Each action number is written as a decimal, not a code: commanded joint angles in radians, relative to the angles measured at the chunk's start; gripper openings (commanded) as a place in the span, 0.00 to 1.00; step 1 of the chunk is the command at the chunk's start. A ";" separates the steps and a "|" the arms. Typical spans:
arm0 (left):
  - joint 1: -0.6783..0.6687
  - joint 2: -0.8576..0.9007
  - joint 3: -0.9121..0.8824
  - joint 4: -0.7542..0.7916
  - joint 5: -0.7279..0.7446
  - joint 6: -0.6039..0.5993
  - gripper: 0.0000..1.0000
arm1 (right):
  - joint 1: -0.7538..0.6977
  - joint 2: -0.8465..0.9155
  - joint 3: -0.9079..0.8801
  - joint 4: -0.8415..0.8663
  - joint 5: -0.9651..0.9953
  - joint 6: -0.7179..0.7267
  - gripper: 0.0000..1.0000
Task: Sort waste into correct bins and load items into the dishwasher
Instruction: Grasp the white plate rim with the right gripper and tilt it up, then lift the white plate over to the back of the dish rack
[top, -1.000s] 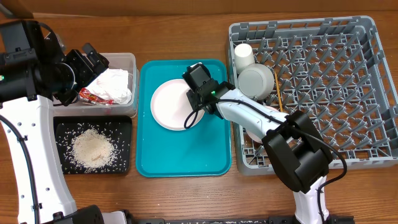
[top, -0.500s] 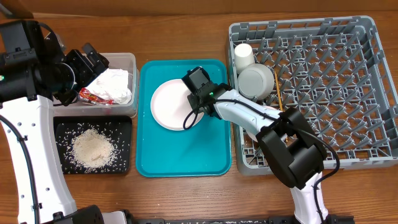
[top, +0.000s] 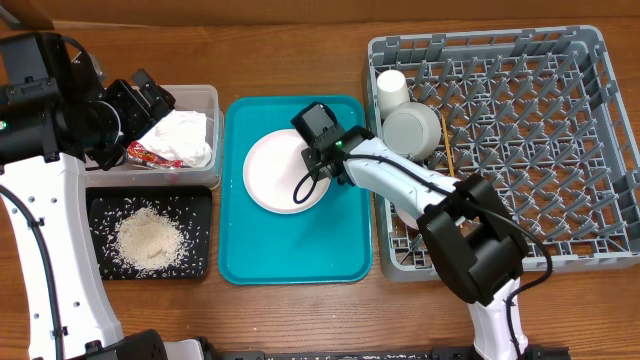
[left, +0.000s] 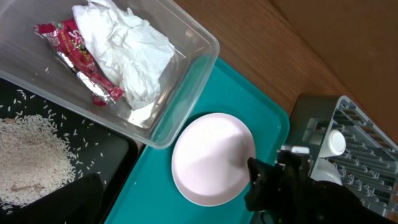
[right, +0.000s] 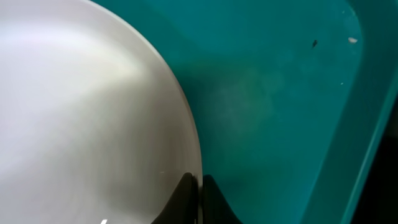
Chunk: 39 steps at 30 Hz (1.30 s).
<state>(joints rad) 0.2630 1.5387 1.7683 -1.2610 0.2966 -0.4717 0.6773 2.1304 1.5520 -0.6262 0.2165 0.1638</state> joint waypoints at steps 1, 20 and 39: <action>-0.002 -0.016 0.021 0.002 0.007 0.000 1.00 | -0.004 -0.123 0.064 -0.016 0.028 -0.016 0.04; -0.002 -0.016 0.021 0.001 0.007 0.000 1.00 | -0.049 -0.595 0.070 -0.335 1.080 -0.224 0.04; -0.002 -0.016 0.021 0.002 0.007 0.000 1.00 | -0.371 -0.531 0.018 -0.412 0.965 -0.163 0.04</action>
<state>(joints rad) 0.2630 1.5387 1.7683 -1.2610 0.2966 -0.4717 0.3210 1.5890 1.5753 -1.0466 1.2079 -0.0257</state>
